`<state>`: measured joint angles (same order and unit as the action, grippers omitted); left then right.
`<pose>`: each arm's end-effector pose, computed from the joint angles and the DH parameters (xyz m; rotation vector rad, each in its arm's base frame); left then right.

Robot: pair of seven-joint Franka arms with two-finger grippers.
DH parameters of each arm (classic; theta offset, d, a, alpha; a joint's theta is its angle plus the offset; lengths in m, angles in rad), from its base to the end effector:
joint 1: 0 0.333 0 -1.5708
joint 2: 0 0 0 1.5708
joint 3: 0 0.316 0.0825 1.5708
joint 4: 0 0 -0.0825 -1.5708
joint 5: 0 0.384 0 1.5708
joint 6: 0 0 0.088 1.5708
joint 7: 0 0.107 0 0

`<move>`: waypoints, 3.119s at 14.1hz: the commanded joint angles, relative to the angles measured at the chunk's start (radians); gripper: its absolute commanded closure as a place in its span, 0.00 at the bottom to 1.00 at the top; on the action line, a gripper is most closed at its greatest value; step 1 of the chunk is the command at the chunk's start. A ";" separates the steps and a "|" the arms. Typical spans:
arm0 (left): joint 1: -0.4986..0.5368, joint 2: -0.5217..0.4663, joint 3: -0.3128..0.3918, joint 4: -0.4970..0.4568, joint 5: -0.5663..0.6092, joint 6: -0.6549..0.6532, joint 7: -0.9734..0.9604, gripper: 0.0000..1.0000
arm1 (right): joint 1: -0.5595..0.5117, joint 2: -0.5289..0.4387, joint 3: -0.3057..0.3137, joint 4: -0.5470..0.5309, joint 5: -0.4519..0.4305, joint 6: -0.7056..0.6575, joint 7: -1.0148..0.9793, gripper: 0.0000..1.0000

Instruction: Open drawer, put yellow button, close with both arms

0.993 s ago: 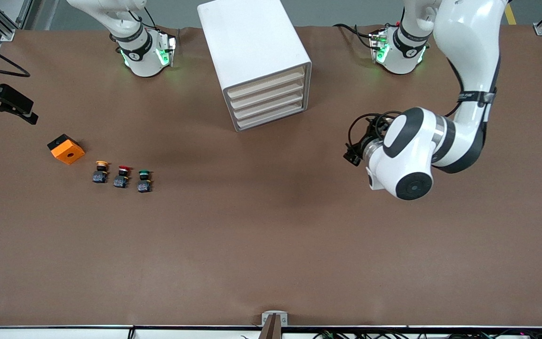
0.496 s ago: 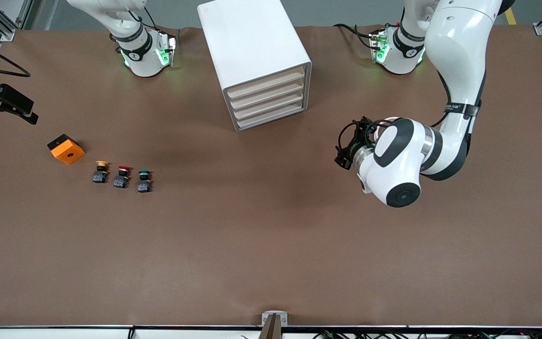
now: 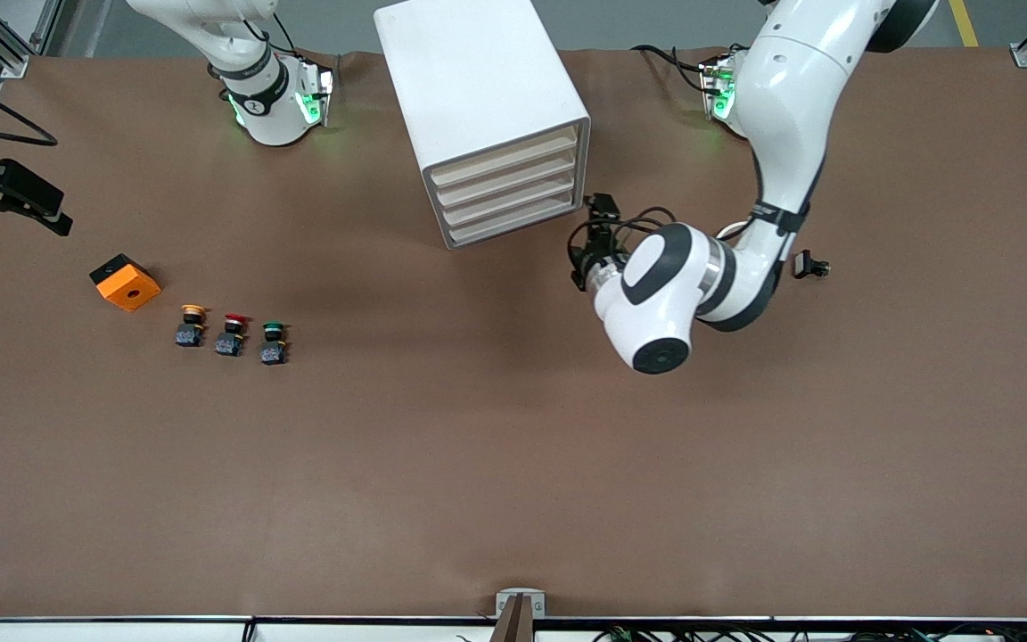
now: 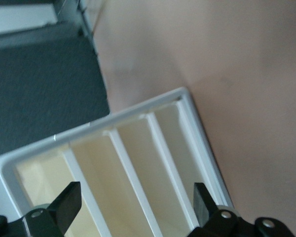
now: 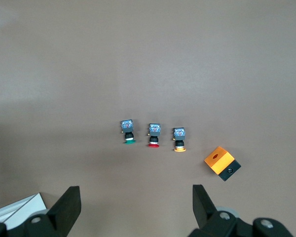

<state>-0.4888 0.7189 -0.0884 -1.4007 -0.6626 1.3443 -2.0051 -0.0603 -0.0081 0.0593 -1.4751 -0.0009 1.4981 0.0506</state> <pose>0.5040 -0.4066 0.2767 -1.6959 -1.6534 1.1868 0.5446 -0.0005 0.6673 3.1396 -0.0811 0.0489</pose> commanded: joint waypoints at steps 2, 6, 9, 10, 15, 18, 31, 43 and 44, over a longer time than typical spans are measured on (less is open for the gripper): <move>-0.036 0.028 0.006 0.022 -0.090 0.016 -0.149 0.00 | -0.007 0.014 0.011 0.029 -0.010 -0.010 0.000 0.00; -0.083 0.048 0.006 0.020 -0.182 0.016 -0.168 0.00 | -0.007 0.016 0.011 0.027 -0.007 -0.009 0.000 0.00; -0.096 0.051 0.006 0.020 -0.203 0.015 -0.240 0.00 | -0.001 0.027 0.016 0.027 -0.034 -0.010 -0.008 0.00; -0.109 0.057 0.006 0.020 -0.206 0.015 -0.260 0.00 | -0.004 0.028 0.016 0.027 -0.048 -0.012 -0.011 0.00; -0.123 0.073 0.006 0.020 -0.276 0.012 -0.349 0.00 | -0.119 0.123 0.008 0.013 -0.085 -0.010 -0.222 0.00; -0.132 0.073 0.004 0.020 -0.278 0.009 -0.379 0.25 | -0.167 0.186 0.008 -0.040 -0.125 0.095 -0.229 0.00; -0.146 0.068 0.009 0.020 -0.272 -0.011 -0.402 0.90 | -0.199 0.237 0.010 -0.631 -0.189 0.852 -0.227 0.00; -0.028 0.071 0.102 0.120 -0.282 0.001 -0.391 0.96 | -0.220 0.415 0.011 -0.703 -0.185 1.073 -0.222 0.00; -0.025 0.071 0.114 0.123 -0.282 0.003 -0.388 0.94 | -0.220 0.415 0.011 -0.711 -0.185 1.071 -0.221 0.00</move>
<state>-0.5121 0.7830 -0.0101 -1.3139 -0.9351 1.3539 -2.3956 -0.2603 0.4245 0.0540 -2.1533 -0.1652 2.5652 -0.1723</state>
